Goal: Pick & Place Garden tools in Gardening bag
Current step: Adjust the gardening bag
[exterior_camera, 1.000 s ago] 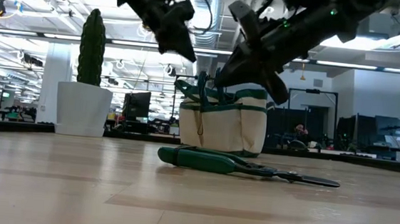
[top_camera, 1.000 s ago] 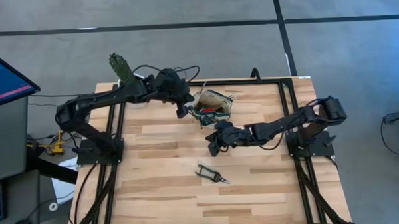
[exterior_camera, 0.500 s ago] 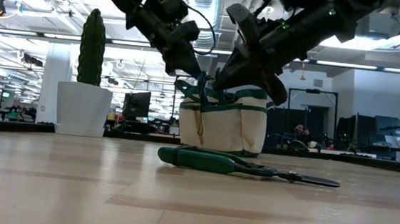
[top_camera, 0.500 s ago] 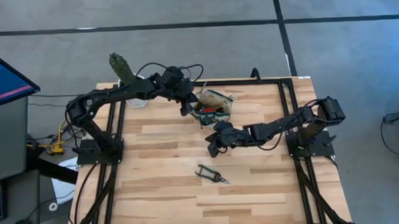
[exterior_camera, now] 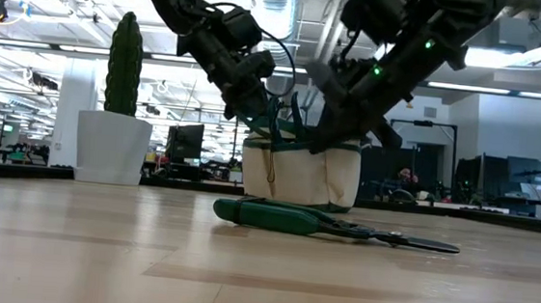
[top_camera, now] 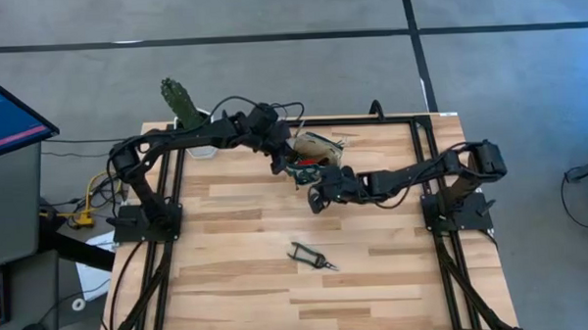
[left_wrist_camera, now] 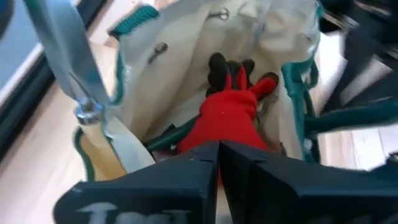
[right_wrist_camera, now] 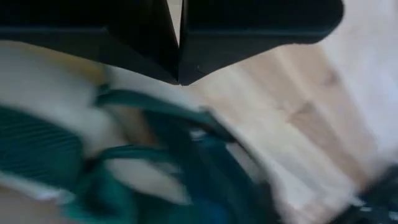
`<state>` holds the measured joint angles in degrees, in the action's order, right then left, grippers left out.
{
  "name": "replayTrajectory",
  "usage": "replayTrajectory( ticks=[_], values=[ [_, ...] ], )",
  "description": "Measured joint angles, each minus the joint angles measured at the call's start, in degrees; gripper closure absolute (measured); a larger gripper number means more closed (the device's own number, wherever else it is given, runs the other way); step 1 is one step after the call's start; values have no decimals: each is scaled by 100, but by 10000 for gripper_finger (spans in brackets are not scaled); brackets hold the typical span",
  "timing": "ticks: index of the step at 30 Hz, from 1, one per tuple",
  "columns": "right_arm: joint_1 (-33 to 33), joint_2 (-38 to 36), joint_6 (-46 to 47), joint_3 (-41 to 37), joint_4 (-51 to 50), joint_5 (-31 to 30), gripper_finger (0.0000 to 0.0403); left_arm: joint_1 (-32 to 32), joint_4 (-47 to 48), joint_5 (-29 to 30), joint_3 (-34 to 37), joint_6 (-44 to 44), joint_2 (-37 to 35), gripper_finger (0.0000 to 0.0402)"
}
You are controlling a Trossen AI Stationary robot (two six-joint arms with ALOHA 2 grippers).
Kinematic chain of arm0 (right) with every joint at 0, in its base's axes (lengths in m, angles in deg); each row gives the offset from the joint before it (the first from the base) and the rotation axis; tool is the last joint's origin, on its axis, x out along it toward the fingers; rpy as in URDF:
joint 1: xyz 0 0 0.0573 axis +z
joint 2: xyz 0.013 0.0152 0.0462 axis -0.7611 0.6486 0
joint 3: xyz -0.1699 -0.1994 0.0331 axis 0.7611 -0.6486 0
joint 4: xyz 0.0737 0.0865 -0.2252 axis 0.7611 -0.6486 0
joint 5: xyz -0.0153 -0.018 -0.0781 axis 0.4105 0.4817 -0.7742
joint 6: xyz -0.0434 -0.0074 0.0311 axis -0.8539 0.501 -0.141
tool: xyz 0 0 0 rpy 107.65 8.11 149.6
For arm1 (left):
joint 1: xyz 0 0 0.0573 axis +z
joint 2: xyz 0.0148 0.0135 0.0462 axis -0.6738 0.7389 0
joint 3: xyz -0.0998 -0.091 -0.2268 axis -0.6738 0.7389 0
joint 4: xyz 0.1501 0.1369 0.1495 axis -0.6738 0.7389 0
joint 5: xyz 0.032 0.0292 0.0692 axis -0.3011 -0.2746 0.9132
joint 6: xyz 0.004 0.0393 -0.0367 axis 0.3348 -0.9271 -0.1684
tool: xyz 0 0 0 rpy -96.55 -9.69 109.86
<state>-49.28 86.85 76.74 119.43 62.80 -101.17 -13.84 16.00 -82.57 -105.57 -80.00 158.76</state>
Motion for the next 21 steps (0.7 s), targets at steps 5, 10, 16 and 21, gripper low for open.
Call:
replayTrajectory(
  ticks=[5,10,16,21],
  values=[
    [-228,0,-12,0,-649,-2,403,-27,418,10,-9,1,-93,400],
    [-416,2,-359,0,-714,4,403,-74,910,66,-9,34,-101,400],
    [-787,2,-656,0,-534,8,403,-332,1022,98,-9,181,-101,400],
    [-1148,2,-1110,0,-261,334,403,-601,998,98,-9,441,-101,400]
  ],
)
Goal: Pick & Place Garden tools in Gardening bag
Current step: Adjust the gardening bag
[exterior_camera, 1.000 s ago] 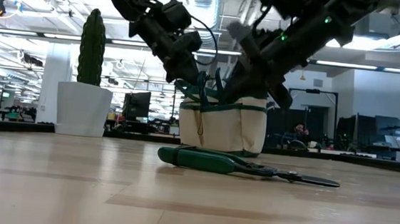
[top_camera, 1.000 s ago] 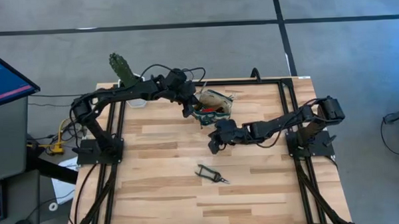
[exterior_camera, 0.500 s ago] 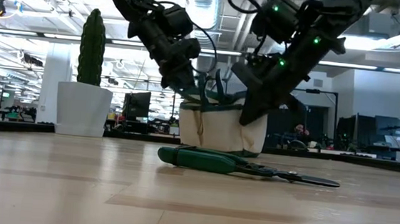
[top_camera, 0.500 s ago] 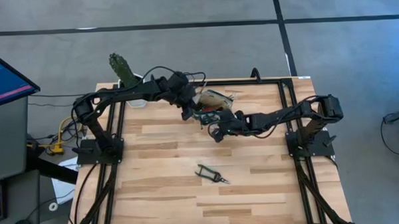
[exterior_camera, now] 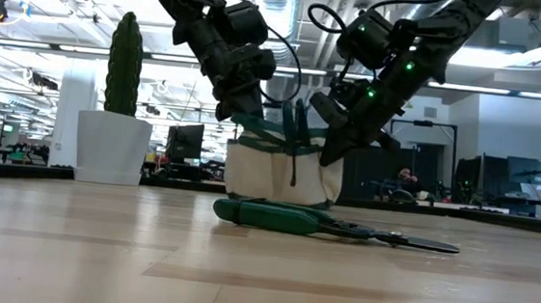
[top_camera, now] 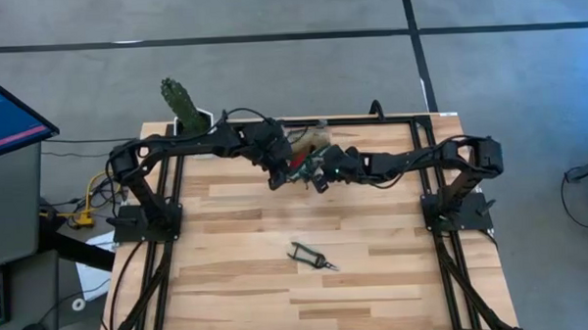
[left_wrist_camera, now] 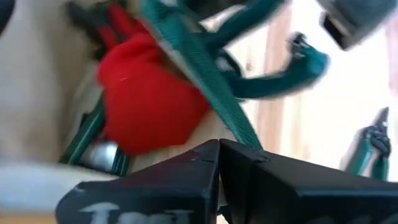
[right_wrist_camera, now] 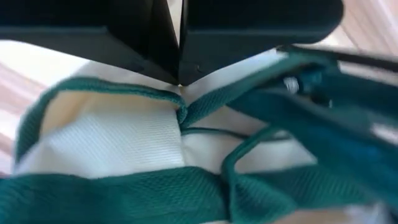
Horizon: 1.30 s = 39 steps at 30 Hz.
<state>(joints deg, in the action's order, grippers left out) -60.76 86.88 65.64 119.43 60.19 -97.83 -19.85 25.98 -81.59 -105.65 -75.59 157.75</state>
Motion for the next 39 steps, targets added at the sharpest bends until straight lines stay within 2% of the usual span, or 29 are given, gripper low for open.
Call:
replayTrajectory(
  ticks=[7,15,20,24,33,39],
  values=[
    [-466,0,-456,0,436,455,403,-231,-149,-4,2,307,0,400],
    [-802,0,-689,0,512,882,403,-171,-360,-11,4,446,0,400],
    [-757,-162,-705,-4,203,896,403,-27,-334,504,15,345,-223,400],
    [-721,-507,-842,-9,45,913,403,95,-291,954,15,260,-642,400],
    [-501,-1780,-842,-2,-457,909,403,220,-282,1002,13,296,-1735,400],
    [-113,-2483,-840,-2,-761,905,403,-43,-258,998,13,342,-2023,400]
  ],
)
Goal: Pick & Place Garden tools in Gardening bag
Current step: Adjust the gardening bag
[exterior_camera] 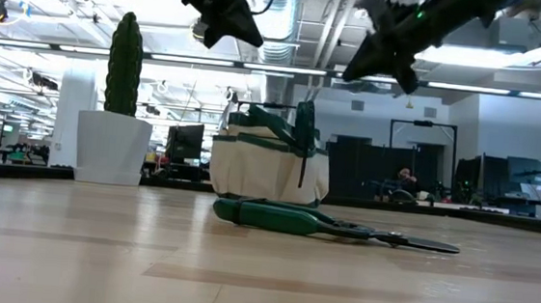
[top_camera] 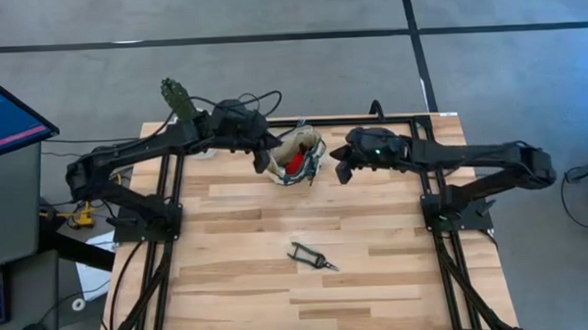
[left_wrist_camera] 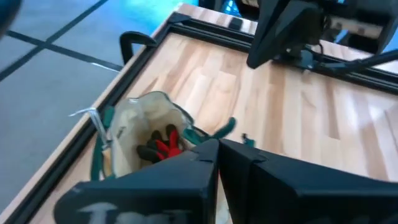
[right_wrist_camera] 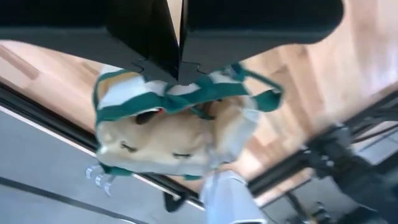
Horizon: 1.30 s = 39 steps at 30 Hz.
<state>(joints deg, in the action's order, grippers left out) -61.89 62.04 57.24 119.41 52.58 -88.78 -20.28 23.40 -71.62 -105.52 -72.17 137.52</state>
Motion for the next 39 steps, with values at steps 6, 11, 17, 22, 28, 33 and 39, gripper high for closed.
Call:
replayTrajectory(
  ticks=[6,11,17,22,28,33,39],
  values=[
    [332,-193,3,0,-63,-20,403,-126,1,-4,0,-4,-5,400],
    [500,-138,116,-1,-201,-19,403,50,22,138,0,-9,-5,400],
    [830,-58,363,-9,-222,-18,403,502,89,164,-2,-129,160,400],
    [1061,-13,519,-7,-237,-24,403,870,140,174,-2,-137,486,400],
    [1244,42,707,-2,-208,-25,403,962,156,-61,-2,-138,692,400],
    [1469,40,853,-2,-209,202,403,901,173,-138,-2,-186,573,400],
    [1658,40,1257,-2,-242,759,403,892,255,-140,-2,-199,291,400]
  ],
)
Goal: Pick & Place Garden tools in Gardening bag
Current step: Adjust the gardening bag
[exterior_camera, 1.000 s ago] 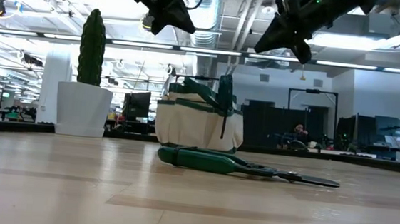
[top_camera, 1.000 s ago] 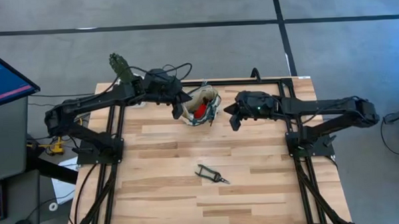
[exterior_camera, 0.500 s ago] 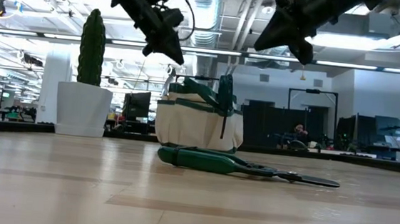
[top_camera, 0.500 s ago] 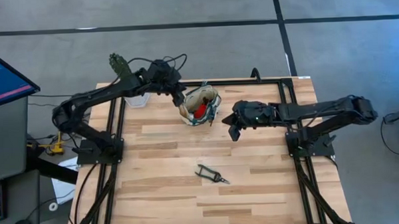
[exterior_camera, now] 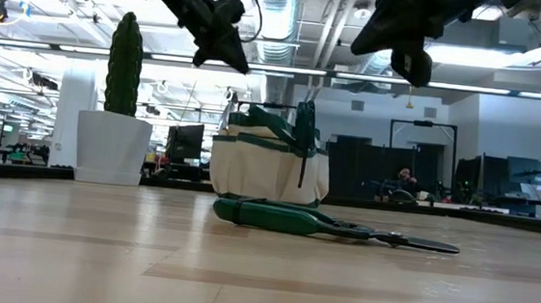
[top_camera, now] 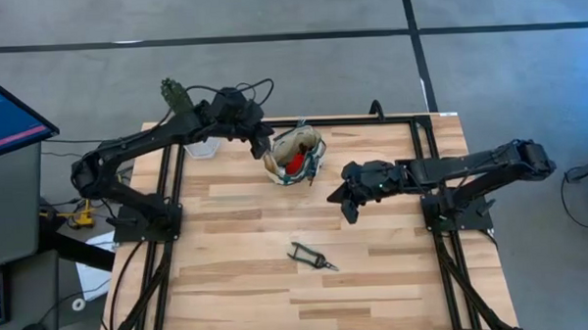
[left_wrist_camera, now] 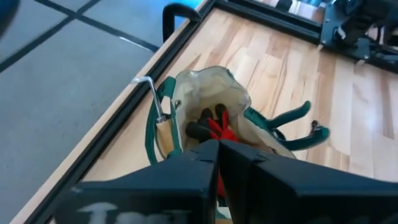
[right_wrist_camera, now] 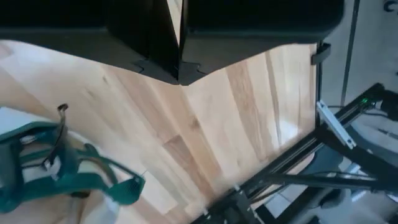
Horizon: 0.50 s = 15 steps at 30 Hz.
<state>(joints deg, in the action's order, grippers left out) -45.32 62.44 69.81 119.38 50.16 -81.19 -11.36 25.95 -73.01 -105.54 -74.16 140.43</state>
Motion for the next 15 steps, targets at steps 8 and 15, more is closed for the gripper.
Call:
replayTrajectory(
  ticks=[8,15],
  values=[
    [237,0,315,0,-437,-540,403,-275,10,1,0,-4,-575,400],
    [104,0,249,0,-1094,-859,403,-594,13,5,0,-3,-793,400]
  ],
)
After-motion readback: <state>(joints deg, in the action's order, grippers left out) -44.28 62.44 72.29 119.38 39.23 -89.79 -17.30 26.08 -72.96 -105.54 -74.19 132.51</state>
